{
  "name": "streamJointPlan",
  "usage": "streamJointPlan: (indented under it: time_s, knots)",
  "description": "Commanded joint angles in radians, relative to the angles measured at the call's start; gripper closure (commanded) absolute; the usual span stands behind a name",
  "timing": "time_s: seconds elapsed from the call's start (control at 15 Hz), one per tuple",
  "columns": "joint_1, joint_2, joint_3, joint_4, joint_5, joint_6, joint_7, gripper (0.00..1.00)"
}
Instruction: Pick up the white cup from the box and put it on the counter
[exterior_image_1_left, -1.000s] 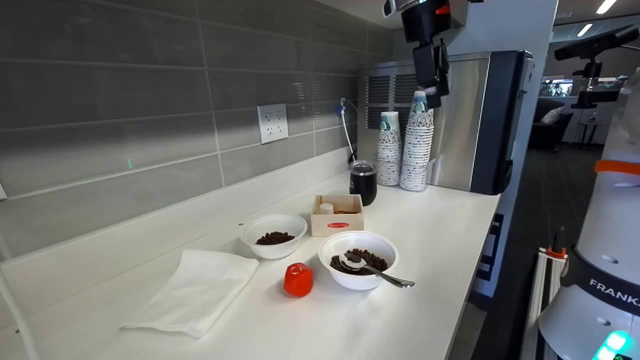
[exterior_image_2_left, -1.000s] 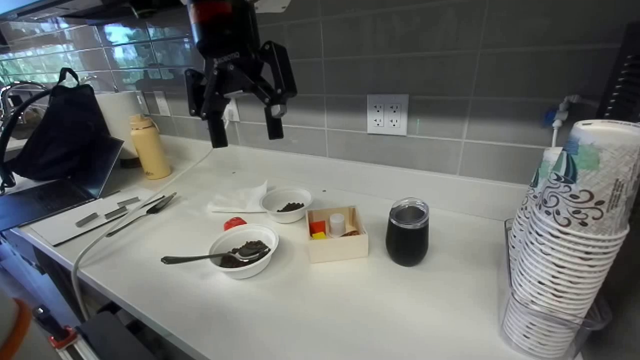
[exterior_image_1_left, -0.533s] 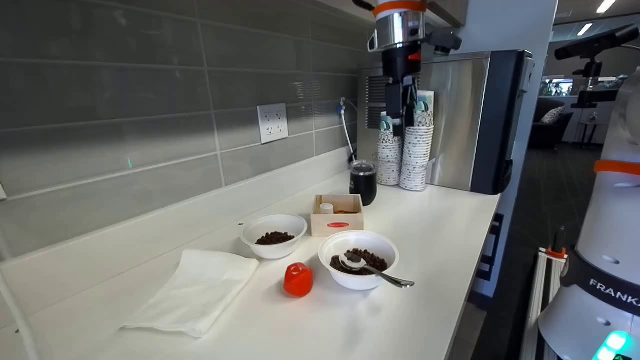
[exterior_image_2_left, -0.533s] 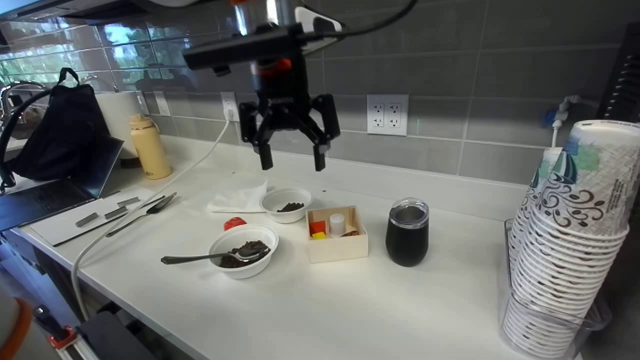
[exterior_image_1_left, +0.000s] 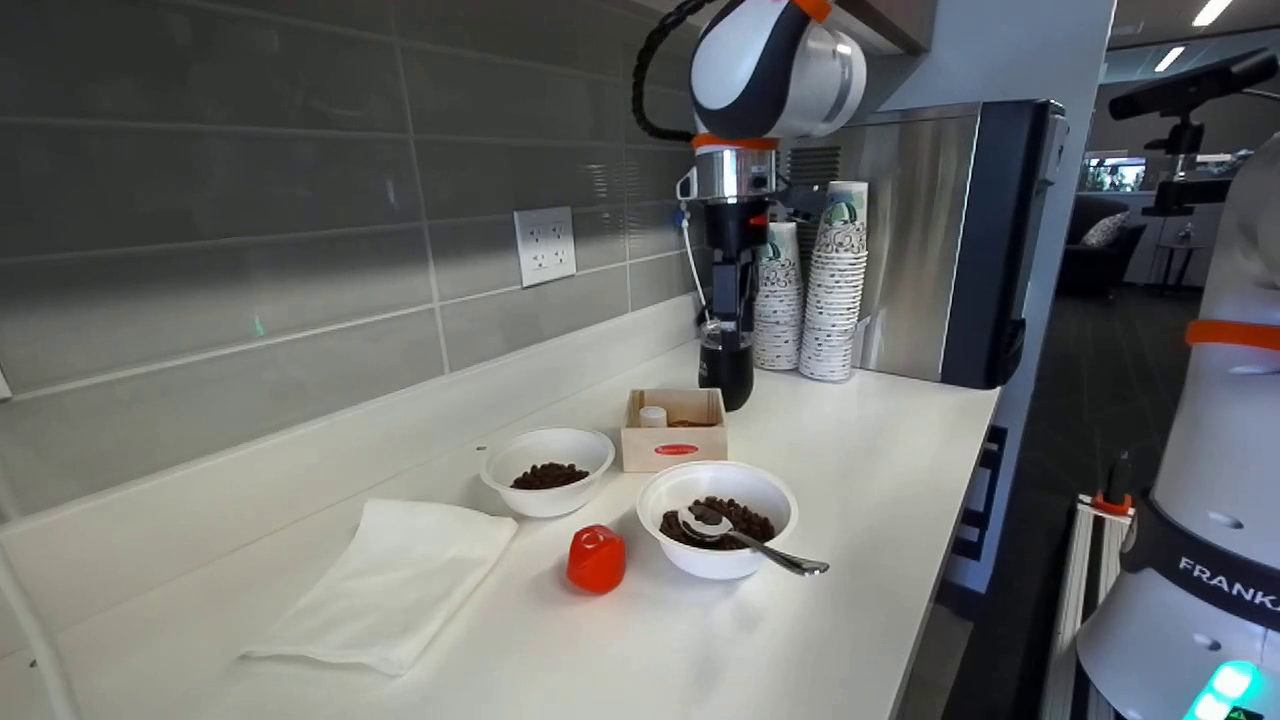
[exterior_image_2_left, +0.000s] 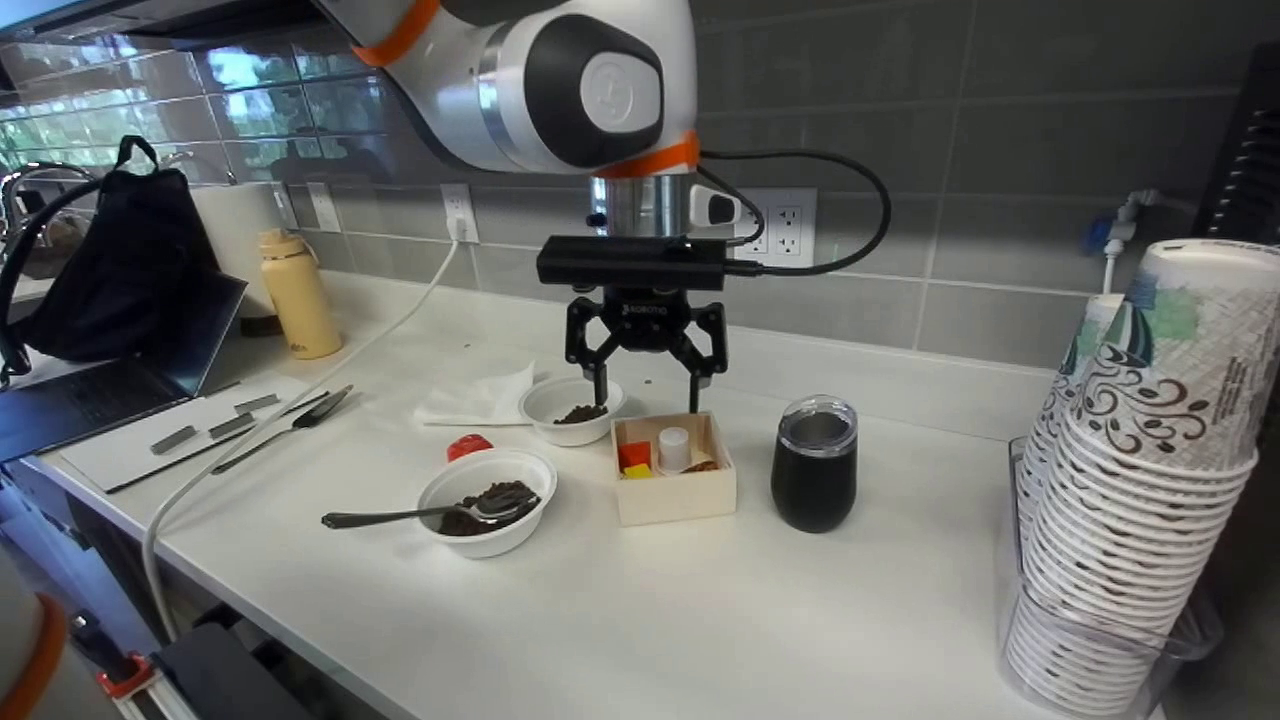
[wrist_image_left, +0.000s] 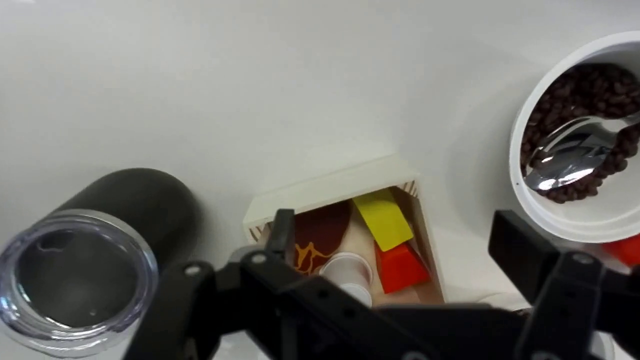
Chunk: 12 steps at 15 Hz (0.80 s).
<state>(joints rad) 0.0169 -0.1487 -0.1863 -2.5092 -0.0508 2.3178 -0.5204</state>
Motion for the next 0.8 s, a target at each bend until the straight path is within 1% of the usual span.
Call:
streamJointPlan:
  time_s: [0.0, 0.2, 0.4, 0.73]
  knots:
    - [-0.009, 0.172, 0.044, 0.107, 0.031, 0.059, -0.042, 0.0]
    - [-0.031, 0.274, 0.08, 0.163, -0.002, 0.131, -0.007, 0.0]
    - [-0.049, 0.35, 0.108, 0.215, -0.007, 0.177, -0.002, 0.0]
    - [-0.076, 0.436, 0.146, 0.27, -0.008, 0.197, -0.001, 0.0]
